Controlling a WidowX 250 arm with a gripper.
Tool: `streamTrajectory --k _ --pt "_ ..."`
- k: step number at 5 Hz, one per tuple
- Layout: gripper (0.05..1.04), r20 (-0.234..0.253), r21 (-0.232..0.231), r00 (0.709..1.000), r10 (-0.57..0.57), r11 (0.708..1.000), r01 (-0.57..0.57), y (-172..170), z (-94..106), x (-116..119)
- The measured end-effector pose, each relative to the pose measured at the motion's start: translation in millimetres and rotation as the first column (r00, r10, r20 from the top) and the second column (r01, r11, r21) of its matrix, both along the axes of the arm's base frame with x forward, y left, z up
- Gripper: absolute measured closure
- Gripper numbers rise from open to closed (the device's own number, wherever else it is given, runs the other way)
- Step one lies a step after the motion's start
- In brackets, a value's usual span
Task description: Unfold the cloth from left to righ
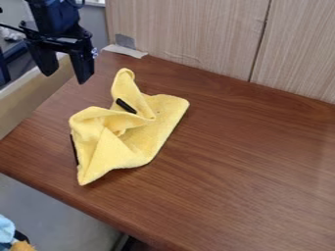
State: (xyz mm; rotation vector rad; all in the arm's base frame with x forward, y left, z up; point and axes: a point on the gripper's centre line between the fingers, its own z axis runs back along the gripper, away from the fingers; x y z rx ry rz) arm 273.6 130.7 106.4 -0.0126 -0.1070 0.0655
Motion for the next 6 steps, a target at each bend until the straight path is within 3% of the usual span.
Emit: streamTrajectory --k 1,4,5,6 --pt "0.083 -0.030 -0.016 1.000 0.000 1.000 0.000 -3 -10.0 0" --pt "0.083 -0.070 0.008 0.973 -0.218 0.976 0.219 -76 -28.3 34" --pt "0.083 -0.061 0.055 0.955 -0.289 0.955 0.293 -96 -37.6 43" --pt "0.083 -0.094 0.092 0.944 -0.317 0.941 0.326 -104 -56.7 46"
